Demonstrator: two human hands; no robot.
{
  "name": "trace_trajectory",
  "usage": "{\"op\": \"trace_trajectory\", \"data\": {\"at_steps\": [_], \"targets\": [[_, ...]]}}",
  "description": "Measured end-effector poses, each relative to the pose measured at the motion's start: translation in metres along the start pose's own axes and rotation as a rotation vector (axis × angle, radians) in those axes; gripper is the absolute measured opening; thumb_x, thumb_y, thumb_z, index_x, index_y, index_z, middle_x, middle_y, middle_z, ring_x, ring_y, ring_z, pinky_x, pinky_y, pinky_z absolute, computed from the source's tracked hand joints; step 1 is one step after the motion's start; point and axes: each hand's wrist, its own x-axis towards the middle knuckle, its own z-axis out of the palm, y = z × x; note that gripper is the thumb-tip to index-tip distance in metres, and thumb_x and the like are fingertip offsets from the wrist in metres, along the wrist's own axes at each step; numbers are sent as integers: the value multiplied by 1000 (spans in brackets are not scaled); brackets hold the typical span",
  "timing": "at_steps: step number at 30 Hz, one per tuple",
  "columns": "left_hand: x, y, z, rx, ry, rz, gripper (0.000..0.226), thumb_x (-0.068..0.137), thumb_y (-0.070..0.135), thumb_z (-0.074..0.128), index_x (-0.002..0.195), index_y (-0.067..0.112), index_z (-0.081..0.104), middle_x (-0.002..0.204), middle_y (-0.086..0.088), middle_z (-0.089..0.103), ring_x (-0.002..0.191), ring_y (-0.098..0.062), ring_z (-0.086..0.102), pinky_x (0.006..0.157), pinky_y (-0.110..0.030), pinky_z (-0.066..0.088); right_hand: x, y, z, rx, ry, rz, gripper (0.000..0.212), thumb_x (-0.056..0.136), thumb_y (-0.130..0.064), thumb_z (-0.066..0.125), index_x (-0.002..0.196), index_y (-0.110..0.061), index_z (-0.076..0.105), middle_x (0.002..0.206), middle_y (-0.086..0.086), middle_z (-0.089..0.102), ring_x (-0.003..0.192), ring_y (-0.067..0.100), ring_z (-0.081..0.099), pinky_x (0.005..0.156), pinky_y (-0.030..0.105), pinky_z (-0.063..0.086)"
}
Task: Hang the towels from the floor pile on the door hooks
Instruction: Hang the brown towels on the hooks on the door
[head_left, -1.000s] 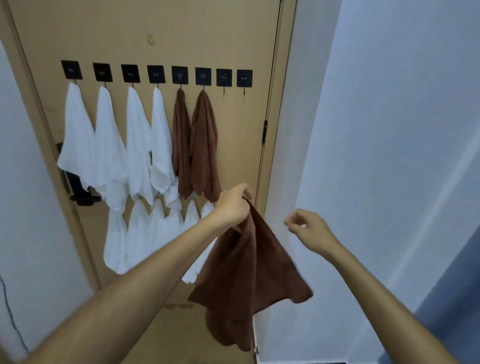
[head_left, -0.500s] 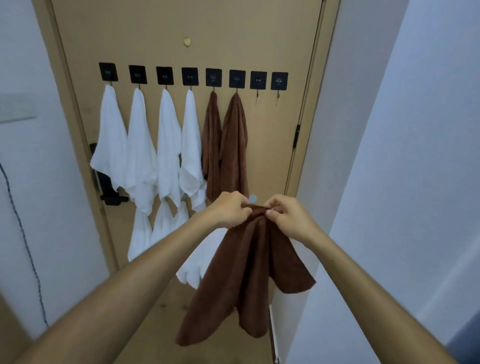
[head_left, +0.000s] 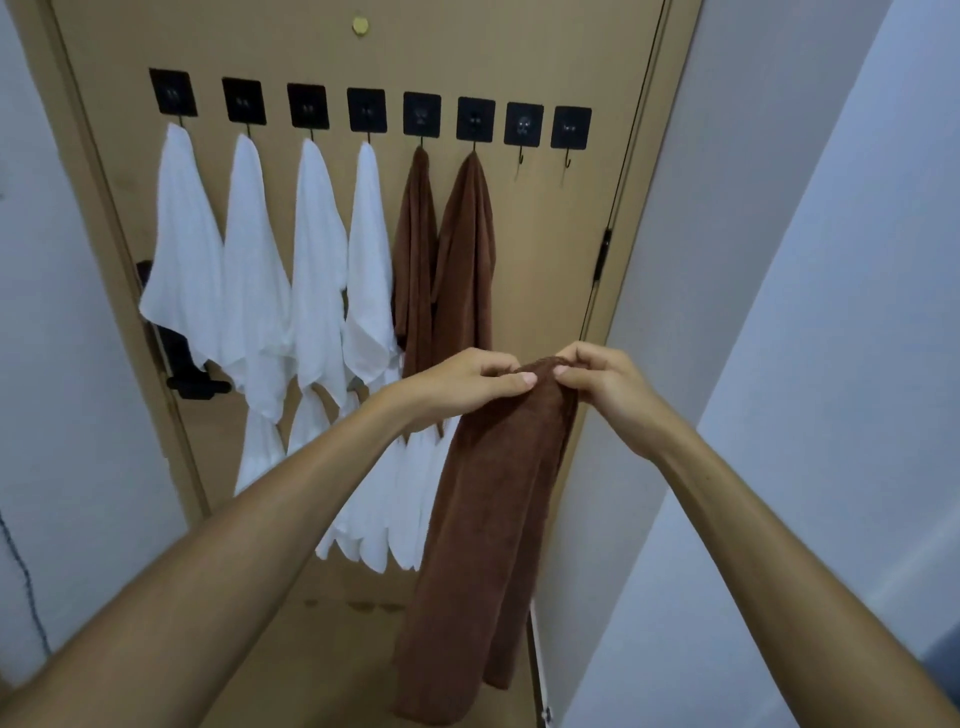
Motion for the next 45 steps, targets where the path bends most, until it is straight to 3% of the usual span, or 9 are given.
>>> {"op": "trace_trajectory", "data": {"at_steps": [5,10,13,17,25,31,37,40,45], "targets": [[37,-10,-21,-114,-112,-116,23,95,20,45,84,8,60,85,-5,59,81,-15,56,77,-25,42,48,14,-20,189,20,25,20,76,-4,42,60,-12,52,59,-3,51,57,9,48,62,25,37],[92,7,-41,-40,69,-45,29,90,8,47,64,18,39,65,2,37,58,-7,36,56,-23,27,100,23,-43,24,-48,-13,18,76,-16,50,65,-19,62,67,-6,60,70,11,55,71,30,40],[125,21,-51,138,96,33,18,89,7,55,75,15,47,65,4,42,54,-1,38,52,-15,30,129,22,-54,-132,-138,-96,13,89,-31,58,80,-26,66,76,-16,64,76,0,59,73,15,43],[160,31,-71,282,97,47,13,88,10,59,77,13,54,71,1,50,65,-9,44,66,-23,35,165,22,-69,-210,-11,-243,19,91,-17,59,72,-18,62,68,-9,59,61,-4,52,58,6,39],[224,19,-116,399,213,72,27,97,22,47,75,21,61,81,6,61,83,-11,57,84,-31,43,238,24,-91,-246,106,-223,17,93,-21,55,76,-21,60,76,-5,62,69,4,56,63,16,42],[279,17,-149,645,361,205,27,100,24,40,78,22,56,76,6,57,79,-15,55,67,-28,39,303,22,-101,-297,220,-288,18,94,-18,52,79,-25,47,74,-5,51,62,6,44,51,6,36],[338,21,-195,679,416,234,20,100,19,37,94,16,56,91,0,60,88,-16,56,79,-33,45,371,1,-119,-349,146,-280,23,97,-9,43,85,-24,54,85,-5,55,76,7,51,67,16,44],[368,27,-220,649,452,270,16,99,13,35,94,19,49,88,-2,58,80,-16,54,71,-30,44,408,-12,-124,-536,250,-348,27,95,-1,41,81,-19,56,85,-7,51,77,4,50,67,8,41],[410,31,-243,801,628,362,13,94,7,35,88,18,34,80,-3,47,73,-24,50,64,-39,42,468,-23,-123,-822,452,-382,26,90,4,43,99,-10,63,103,3,51,96,17,51,82,25,44]]}}
